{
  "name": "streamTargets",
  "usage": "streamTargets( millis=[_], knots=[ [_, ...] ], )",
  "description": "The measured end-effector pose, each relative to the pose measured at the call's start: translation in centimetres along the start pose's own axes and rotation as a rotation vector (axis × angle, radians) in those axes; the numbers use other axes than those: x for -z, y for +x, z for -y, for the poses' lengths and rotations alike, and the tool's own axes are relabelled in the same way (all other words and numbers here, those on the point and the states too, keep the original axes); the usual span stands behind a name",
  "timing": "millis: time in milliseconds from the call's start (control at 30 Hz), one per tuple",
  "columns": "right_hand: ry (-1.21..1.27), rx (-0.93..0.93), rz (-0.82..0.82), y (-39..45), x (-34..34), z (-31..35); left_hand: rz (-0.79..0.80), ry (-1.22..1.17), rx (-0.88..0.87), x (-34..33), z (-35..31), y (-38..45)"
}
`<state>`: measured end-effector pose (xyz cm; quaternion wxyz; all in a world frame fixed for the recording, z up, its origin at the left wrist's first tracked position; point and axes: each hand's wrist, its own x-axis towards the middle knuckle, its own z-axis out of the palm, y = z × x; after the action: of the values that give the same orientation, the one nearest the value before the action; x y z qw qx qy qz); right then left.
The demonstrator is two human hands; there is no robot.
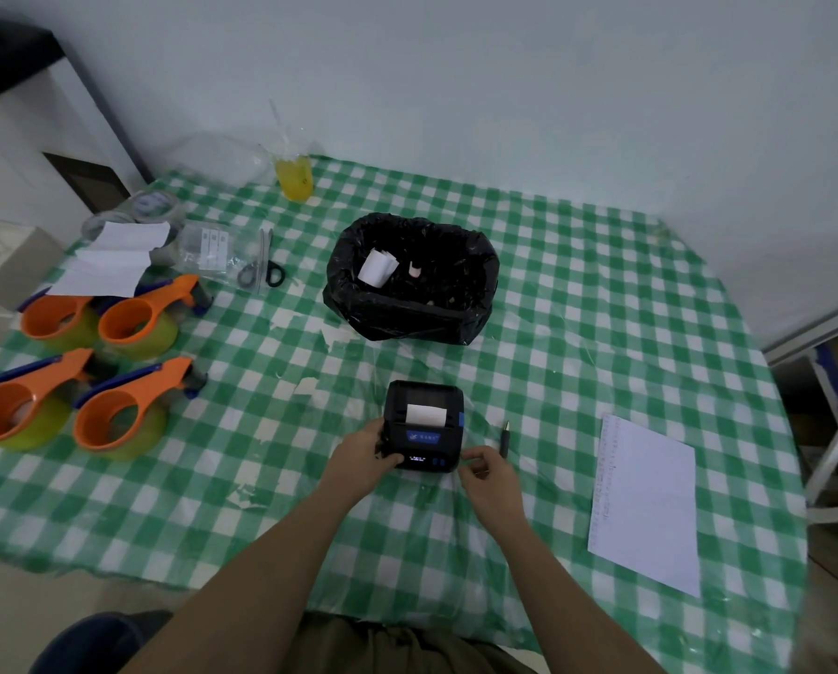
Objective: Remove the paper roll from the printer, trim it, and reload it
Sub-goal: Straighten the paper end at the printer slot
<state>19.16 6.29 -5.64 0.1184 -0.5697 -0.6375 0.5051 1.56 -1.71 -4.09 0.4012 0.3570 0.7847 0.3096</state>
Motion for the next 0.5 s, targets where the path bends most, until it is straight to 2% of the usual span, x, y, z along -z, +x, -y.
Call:
streamTargets(
  millis=[300, 500],
  knots=[
    [0.004, 0.009, 0.002, 0.05, 0.15, -0.02, -0.009, -0.013, -0.006, -0.24, -0.17, -0.42],
    [-0.132, 0.096, -0.028, -0.05, -0.27, 0.08, -0.004, -0.041, 0.037, -0.53, -0.70, -0.88]
  ],
)
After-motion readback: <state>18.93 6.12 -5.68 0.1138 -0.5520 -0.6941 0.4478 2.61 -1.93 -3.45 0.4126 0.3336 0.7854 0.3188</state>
